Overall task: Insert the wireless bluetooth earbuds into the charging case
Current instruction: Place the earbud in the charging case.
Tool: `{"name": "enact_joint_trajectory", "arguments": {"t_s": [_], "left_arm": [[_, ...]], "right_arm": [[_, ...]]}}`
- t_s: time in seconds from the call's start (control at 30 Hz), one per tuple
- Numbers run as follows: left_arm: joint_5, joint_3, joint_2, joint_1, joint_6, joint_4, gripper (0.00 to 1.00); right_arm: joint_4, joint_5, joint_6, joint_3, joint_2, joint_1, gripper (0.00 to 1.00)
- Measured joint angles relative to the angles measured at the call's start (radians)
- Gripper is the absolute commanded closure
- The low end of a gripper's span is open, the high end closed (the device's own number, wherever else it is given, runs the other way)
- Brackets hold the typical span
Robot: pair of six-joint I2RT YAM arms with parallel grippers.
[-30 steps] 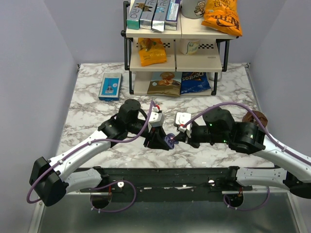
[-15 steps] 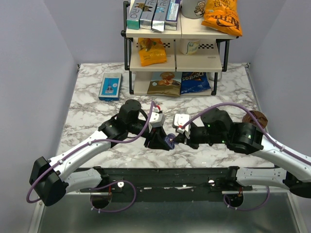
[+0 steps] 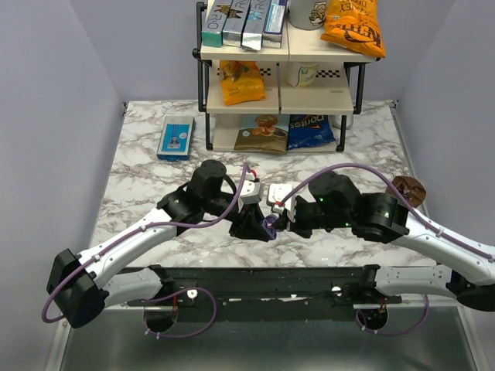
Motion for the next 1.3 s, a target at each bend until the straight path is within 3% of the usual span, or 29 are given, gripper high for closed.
{"name": "enact_joint_trajectory", "arguments": {"t_s": [1.3], "left_arm": [[-0.060,-0.030,-0.021,-0.031,0.043,-0.042,1.00]], "right_arm": [[-0.095,0.089,-0.004,0.062,0.085,0.073,0.99]]}}
